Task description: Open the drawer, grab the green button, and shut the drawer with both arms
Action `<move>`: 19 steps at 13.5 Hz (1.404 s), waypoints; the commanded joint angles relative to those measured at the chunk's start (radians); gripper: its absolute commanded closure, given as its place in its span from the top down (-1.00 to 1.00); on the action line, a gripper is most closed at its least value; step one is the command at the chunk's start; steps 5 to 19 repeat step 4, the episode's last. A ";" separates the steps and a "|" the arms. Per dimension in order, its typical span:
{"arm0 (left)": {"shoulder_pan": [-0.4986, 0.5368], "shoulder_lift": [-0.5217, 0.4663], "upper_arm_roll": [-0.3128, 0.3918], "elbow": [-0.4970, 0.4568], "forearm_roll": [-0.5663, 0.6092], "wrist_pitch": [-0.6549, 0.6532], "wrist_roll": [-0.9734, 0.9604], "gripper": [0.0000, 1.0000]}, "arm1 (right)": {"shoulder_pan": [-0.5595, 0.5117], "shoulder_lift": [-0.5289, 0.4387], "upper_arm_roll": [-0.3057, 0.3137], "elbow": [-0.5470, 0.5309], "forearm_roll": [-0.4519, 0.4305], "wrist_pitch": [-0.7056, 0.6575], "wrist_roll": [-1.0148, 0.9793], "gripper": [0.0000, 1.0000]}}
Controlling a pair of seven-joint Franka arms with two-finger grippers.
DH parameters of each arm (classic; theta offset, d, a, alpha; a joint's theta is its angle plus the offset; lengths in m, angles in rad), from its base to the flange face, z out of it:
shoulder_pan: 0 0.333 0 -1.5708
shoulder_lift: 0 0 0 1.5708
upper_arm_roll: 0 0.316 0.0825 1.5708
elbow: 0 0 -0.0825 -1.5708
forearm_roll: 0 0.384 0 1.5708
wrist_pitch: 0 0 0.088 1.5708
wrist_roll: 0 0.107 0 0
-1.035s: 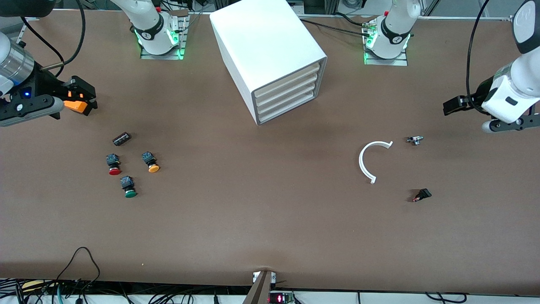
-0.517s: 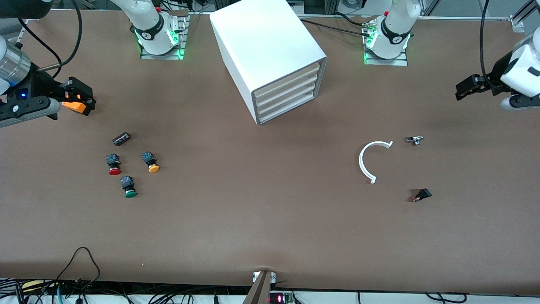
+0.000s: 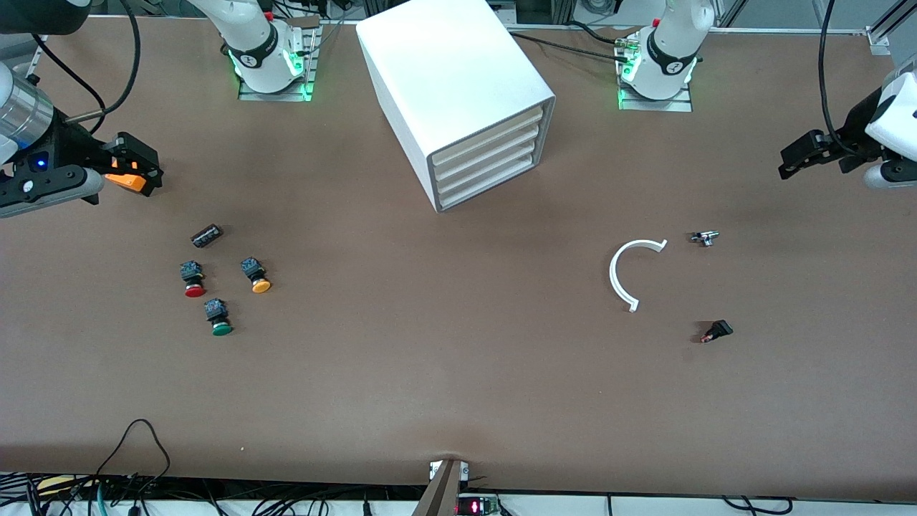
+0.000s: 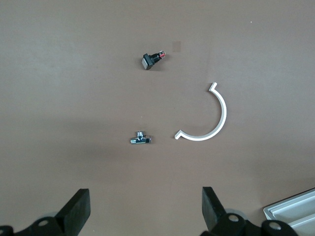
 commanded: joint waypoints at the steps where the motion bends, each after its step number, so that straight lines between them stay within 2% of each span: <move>1: -0.002 -0.006 0.006 -0.012 -0.020 0.016 0.033 1.00 | -0.013 0.010 0.005 0.025 0.019 -0.007 -0.004 1.00; 19: -0.003 -0.006 0.006 -0.009 -0.010 0.019 0.032 1.00 | -0.014 0.012 0.005 0.025 0.019 -0.007 -0.004 1.00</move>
